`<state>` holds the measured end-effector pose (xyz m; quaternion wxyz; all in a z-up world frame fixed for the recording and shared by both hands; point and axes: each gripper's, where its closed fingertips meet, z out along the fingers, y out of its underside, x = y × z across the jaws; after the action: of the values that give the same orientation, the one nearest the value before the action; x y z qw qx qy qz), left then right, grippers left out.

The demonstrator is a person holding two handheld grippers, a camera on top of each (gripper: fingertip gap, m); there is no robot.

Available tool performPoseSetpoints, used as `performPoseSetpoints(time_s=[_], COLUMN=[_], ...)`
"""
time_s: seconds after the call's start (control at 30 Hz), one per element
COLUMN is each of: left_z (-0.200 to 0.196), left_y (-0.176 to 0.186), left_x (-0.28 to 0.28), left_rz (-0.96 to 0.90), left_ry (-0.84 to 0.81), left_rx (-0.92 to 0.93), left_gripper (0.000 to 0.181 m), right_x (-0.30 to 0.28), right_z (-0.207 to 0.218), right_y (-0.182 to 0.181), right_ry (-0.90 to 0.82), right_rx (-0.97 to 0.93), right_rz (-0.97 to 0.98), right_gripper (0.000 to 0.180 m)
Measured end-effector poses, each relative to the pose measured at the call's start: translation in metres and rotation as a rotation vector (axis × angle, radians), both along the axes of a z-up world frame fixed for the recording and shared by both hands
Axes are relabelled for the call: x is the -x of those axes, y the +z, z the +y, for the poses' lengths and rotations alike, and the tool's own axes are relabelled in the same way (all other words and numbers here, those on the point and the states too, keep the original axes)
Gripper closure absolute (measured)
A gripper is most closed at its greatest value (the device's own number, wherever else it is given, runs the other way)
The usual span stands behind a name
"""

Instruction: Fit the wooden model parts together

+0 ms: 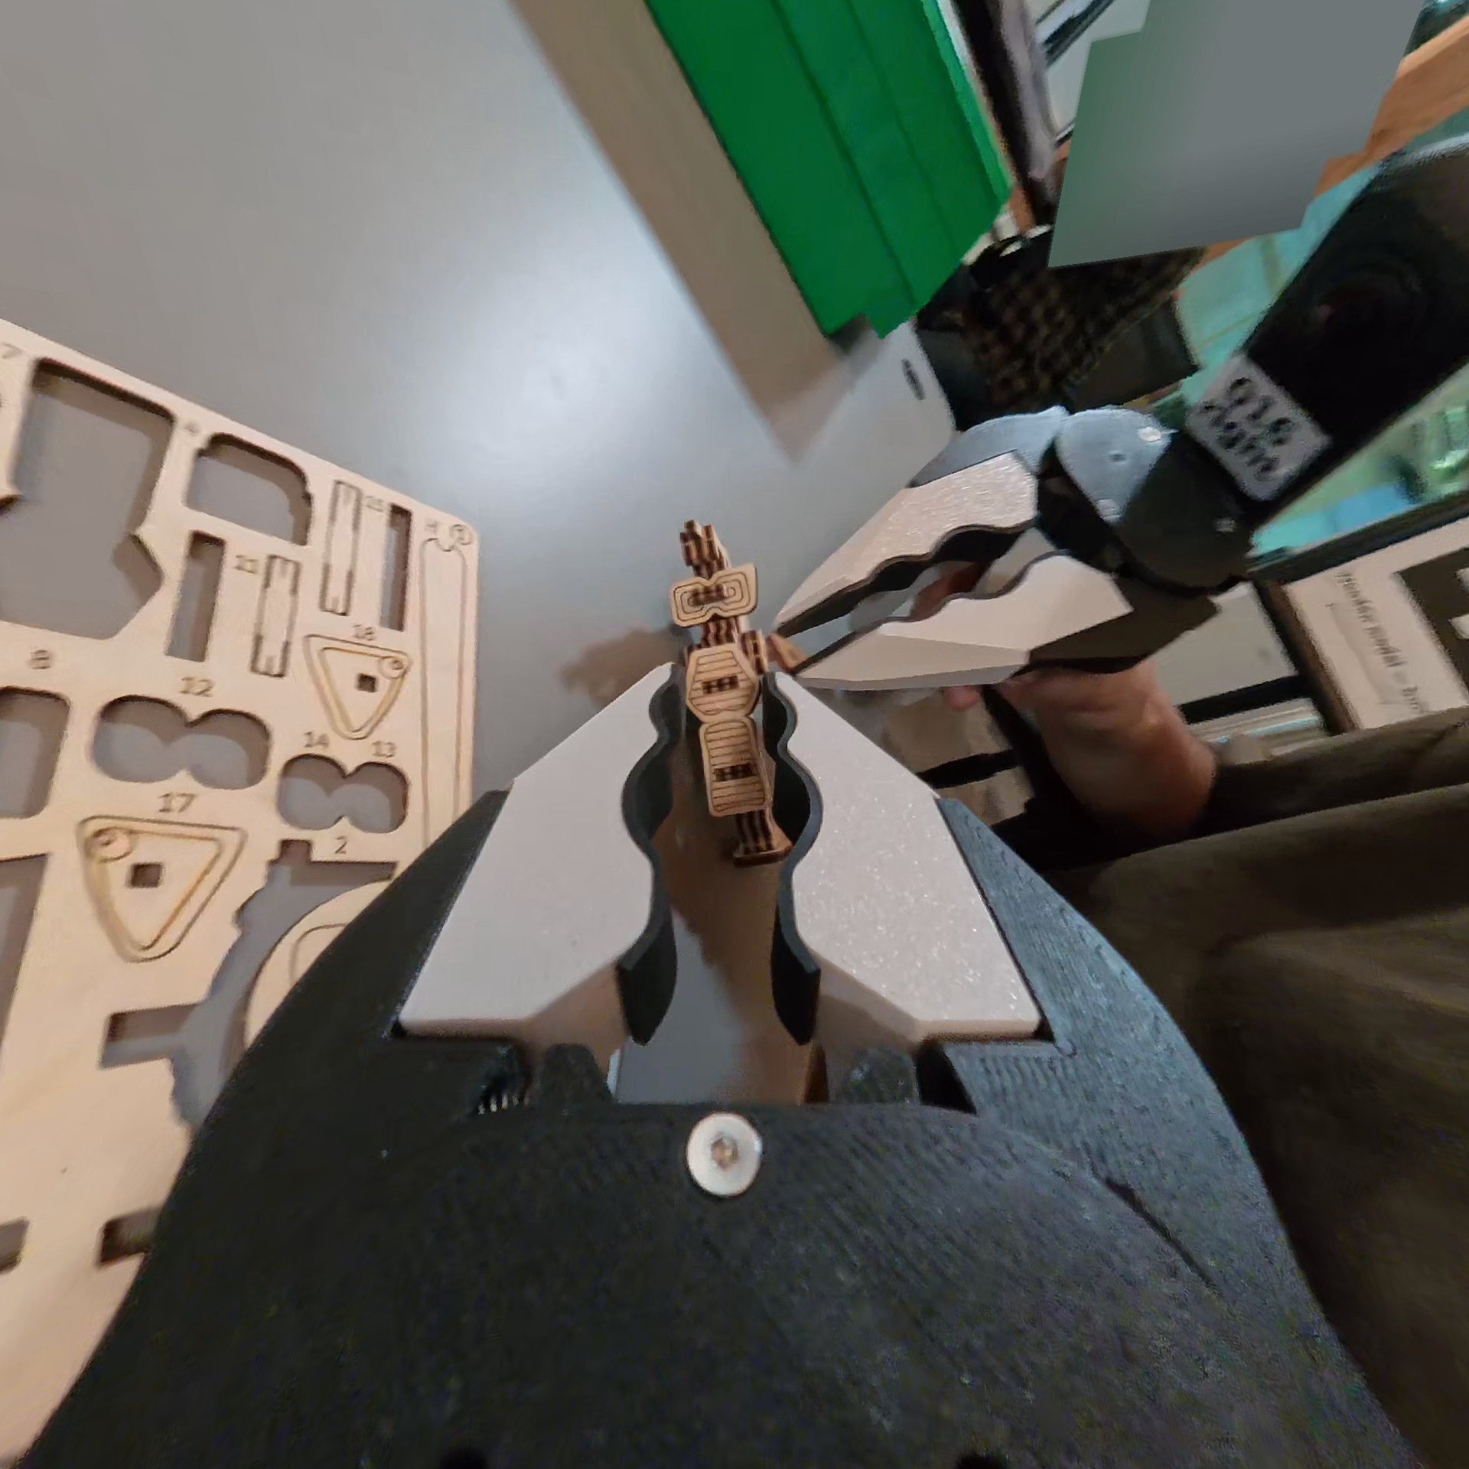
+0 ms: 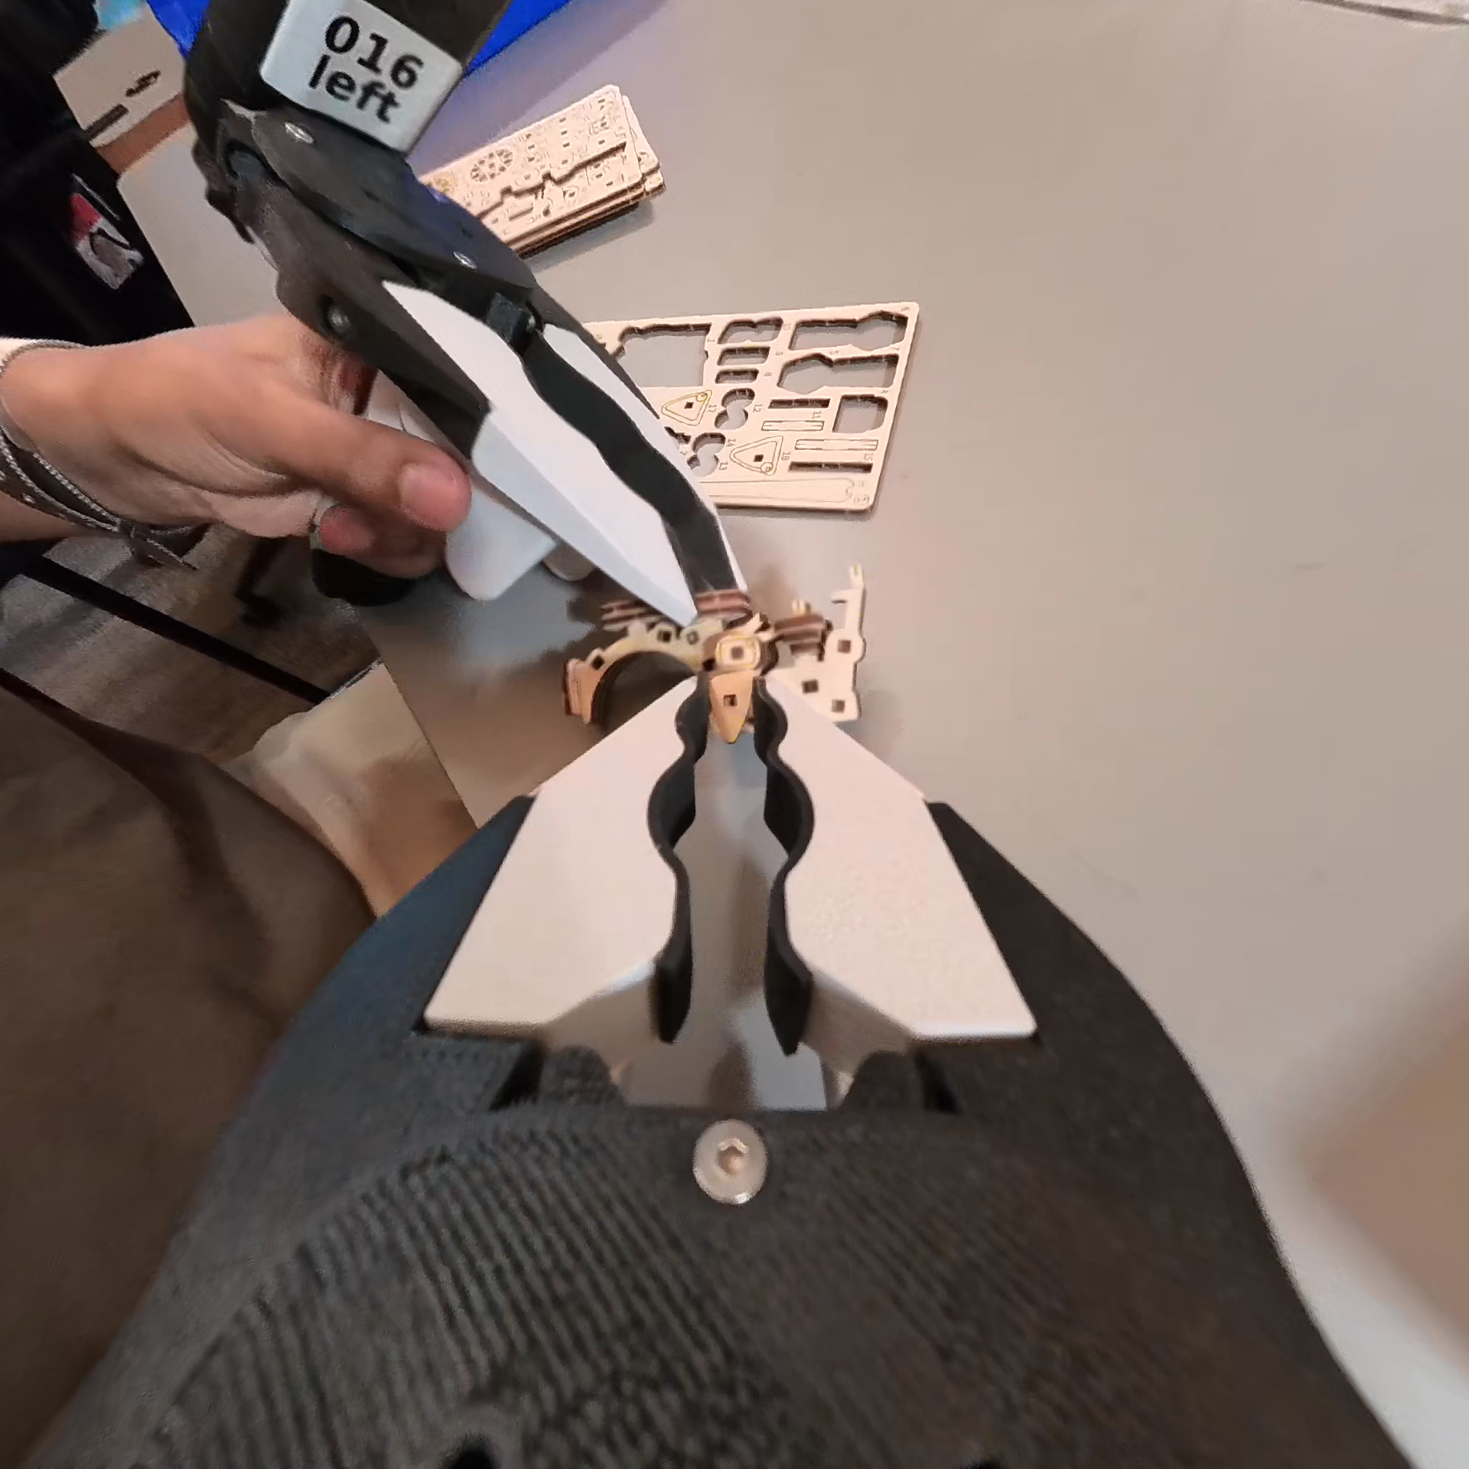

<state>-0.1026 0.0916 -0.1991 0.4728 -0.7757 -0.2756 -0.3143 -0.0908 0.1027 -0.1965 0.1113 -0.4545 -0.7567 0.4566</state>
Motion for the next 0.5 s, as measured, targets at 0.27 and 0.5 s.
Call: performPoseSetpoints(time_s=[0.27,0.5], left_z=[0.006,0.013], left_y=[0.002,-0.003], left_x=[-0.007,-0.018], left_rz=[-0.075,-0.029], left_ry=[-0.037,-0.091], left_rx=[-0.019,0.02], left_gripper=[0.156,0.145], right_x=[-0.007,-0.009], right_z=[0.006,0.009], right_y=[-0.001,0.001], right_ry=[-0.002,-0.014], right_rx=[0.076,0.105], right_rz=[-0.034,-0.027], right_gripper=[0.17,0.17])
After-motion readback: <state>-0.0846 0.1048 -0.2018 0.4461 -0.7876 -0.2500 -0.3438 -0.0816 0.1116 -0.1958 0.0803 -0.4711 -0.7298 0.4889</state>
